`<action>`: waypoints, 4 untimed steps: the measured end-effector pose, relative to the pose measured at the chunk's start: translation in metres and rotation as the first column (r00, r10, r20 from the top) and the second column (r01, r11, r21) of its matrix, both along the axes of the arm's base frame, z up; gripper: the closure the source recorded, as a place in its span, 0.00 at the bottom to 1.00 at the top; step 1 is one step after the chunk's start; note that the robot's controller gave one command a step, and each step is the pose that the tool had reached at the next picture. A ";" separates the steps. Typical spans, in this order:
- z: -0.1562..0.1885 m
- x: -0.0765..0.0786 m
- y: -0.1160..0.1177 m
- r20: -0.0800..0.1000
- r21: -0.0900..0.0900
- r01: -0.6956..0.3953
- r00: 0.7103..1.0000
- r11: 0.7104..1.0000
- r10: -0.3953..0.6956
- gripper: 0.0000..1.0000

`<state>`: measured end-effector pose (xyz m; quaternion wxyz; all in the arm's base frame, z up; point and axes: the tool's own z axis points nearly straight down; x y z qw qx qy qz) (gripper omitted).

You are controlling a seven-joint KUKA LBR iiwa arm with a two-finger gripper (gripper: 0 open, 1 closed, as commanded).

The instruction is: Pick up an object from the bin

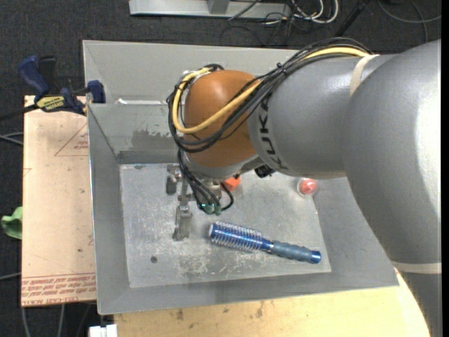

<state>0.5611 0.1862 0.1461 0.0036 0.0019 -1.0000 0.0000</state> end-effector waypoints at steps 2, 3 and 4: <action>-0.045 -0.045 -0.123 0.007 0.001 0.019 1.000 1.000 -0.019 0.00; -0.036 -0.046 -0.128 0.009 0.001 0.086 0.996 0.996 -0.086 0.00; -0.079 -0.037 -0.125 0.005 0.001 0.122 0.993 0.993 -0.122 0.00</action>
Offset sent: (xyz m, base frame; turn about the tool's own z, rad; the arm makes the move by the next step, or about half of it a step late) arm -0.0209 -0.1243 -0.0761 -0.0510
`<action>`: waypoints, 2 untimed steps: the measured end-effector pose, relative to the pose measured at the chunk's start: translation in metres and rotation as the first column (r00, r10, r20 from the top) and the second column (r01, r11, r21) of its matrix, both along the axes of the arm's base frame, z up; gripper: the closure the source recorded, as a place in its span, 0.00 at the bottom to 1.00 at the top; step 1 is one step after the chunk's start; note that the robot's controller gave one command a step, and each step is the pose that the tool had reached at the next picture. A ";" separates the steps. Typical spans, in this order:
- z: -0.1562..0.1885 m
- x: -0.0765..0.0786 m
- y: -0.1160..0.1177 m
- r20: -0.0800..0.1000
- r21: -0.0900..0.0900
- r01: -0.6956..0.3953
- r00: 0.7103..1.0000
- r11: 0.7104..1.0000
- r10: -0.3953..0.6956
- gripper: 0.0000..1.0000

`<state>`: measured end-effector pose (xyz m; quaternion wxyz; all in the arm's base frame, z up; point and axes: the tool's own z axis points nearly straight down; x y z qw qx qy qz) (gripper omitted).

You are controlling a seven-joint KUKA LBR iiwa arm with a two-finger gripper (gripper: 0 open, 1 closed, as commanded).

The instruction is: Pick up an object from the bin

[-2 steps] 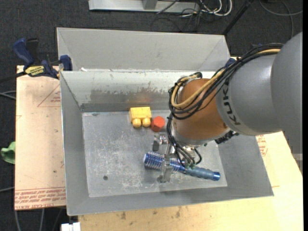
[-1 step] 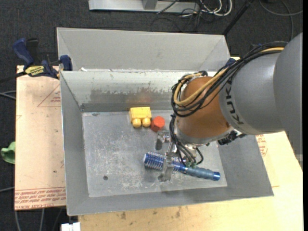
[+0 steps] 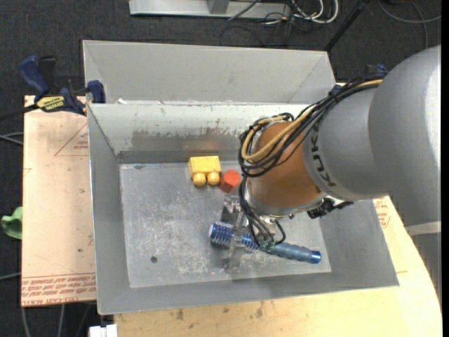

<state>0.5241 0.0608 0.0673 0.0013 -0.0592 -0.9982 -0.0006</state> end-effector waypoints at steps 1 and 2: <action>0.000 0.000 0.000 0.002 0.000 0.001 1.000 1.000 -0.001 0.00; 0.001 0.001 0.000 0.004 0.001 0.001 1.000 1.000 -0.001 1.00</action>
Offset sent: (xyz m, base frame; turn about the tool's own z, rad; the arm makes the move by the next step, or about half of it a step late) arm 0.0000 0.0000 0.0000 0.0000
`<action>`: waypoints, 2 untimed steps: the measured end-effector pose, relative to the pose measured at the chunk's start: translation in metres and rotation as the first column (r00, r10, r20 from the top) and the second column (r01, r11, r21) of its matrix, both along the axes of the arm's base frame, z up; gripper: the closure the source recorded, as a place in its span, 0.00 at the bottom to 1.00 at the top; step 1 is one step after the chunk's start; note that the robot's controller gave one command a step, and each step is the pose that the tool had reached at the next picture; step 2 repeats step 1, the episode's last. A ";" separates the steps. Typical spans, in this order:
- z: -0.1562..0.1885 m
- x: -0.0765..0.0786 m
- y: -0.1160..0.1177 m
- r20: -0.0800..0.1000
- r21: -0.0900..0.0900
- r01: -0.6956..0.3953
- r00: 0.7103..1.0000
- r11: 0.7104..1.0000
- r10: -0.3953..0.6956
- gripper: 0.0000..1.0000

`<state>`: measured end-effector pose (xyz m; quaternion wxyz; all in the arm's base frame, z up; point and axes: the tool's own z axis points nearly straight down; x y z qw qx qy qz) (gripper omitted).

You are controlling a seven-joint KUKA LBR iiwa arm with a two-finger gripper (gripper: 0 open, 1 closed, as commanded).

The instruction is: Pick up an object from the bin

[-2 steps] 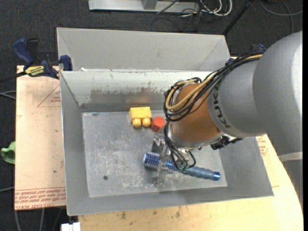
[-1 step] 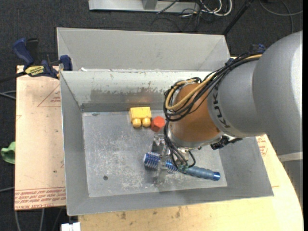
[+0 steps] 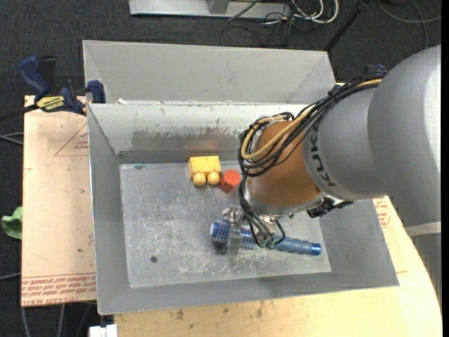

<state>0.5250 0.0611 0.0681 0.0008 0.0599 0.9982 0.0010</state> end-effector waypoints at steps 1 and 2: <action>0.099 0.002 0.001 0.007 0.001 0.000 1.000 1.000 0.000 1.00; 0.099 0.002 0.001 0.007 0.001 0.000 1.000 1.000 0.000 1.00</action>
Offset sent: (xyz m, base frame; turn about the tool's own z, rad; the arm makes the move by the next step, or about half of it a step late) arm -0.0001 0.0001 0.0956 0.0000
